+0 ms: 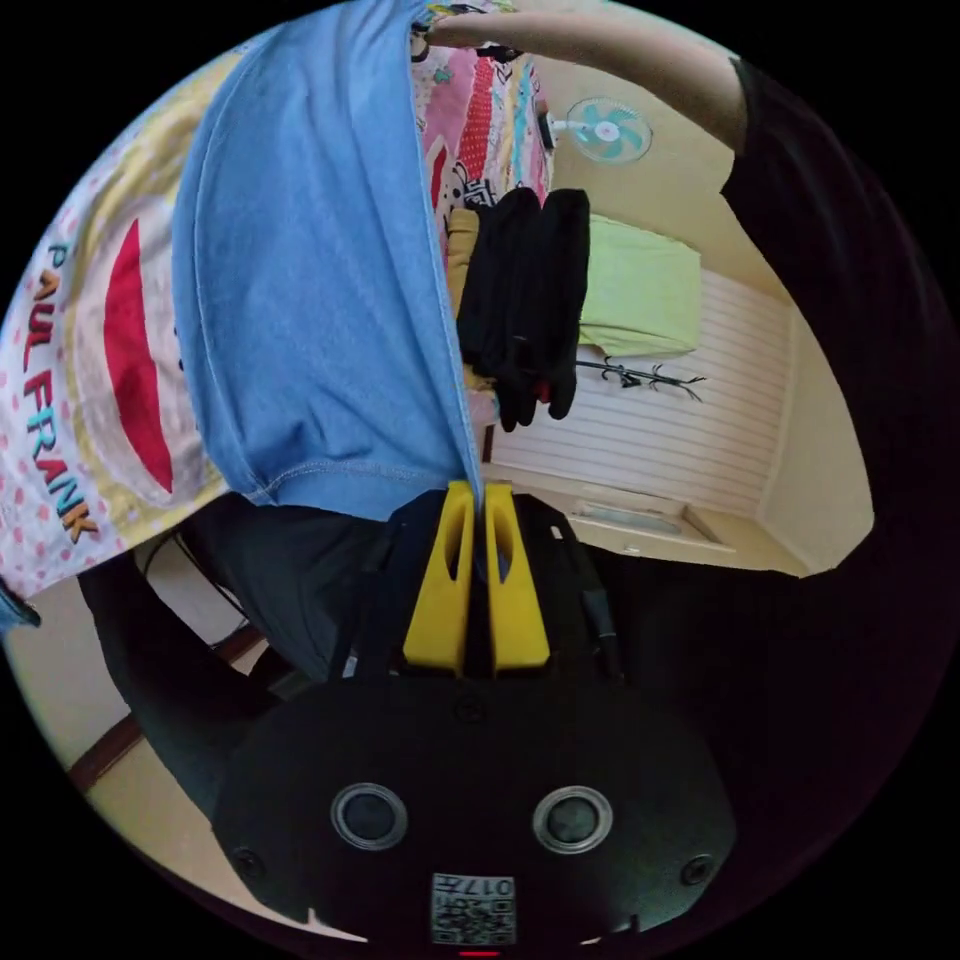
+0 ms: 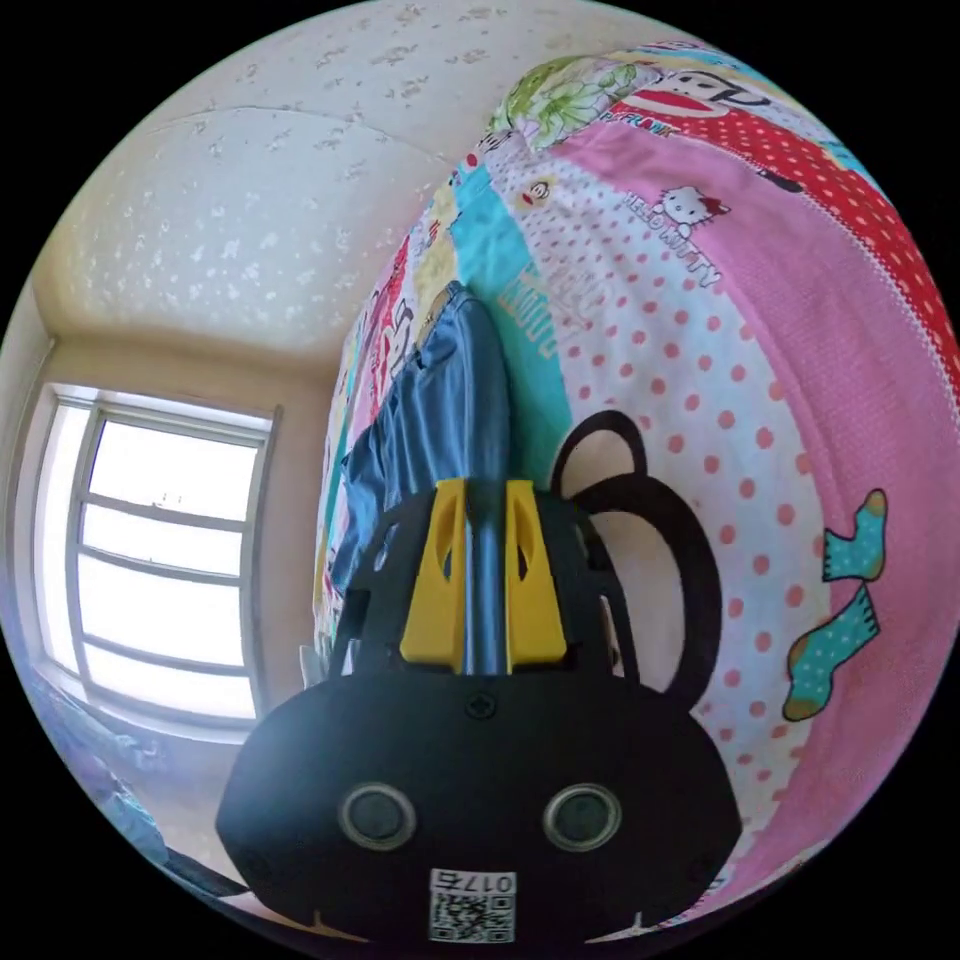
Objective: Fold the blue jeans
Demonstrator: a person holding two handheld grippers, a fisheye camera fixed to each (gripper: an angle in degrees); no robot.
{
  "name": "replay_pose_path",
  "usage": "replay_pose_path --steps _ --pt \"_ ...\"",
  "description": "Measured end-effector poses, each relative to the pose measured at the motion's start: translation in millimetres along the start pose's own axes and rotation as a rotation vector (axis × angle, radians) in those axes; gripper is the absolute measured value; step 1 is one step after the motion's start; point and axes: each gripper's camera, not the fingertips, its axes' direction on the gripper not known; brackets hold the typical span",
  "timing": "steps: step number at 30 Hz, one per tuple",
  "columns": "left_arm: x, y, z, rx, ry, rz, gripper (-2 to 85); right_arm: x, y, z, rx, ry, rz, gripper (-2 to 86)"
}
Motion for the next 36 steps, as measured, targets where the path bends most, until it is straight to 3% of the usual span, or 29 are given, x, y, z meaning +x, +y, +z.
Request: replay_pose_path --steps 3,8,14,19,24,30,34,36 --pt "-7 28 -65 0.087 0.189 -0.036 -0.8 -34 7 9 0.115 -0.2 -0.021 2.6" --pt "-47 99 -180 0.31 0.59 -0.105 -0.7 -107 20 91 -0.003 -0.45 -0.083 1.9" --pt "-93 160 -294 0.538 0.615 -0.186 -0.1 -170 63 223 -0.181 -0.375 -0.123 2.3" --pt "-143 185 -348 0.53 0.355 -0.426 3.5 -171 98 250 -0.344 -0.359 -0.222 4.8" --pt "-133 210 -388 0.606 0.065 -0.571 4.1 -152 195 176 -0.637 -0.159 -0.437 8.4" --pt "-58 126 -407 0.545 -0.368 -0.369 12.3 -79 365 70 -0.723 0.105 -0.315 12.1" --pt "-35 48 -383 0.414 -0.515 -0.229 15.0 -57 458 61 -0.728 -0.089 -0.123 13.3" --pt "-30 33 -365 0.36 -0.636 -0.234 14.4 -64 483 64 -0.642 -0.078 -0.107 12.9"
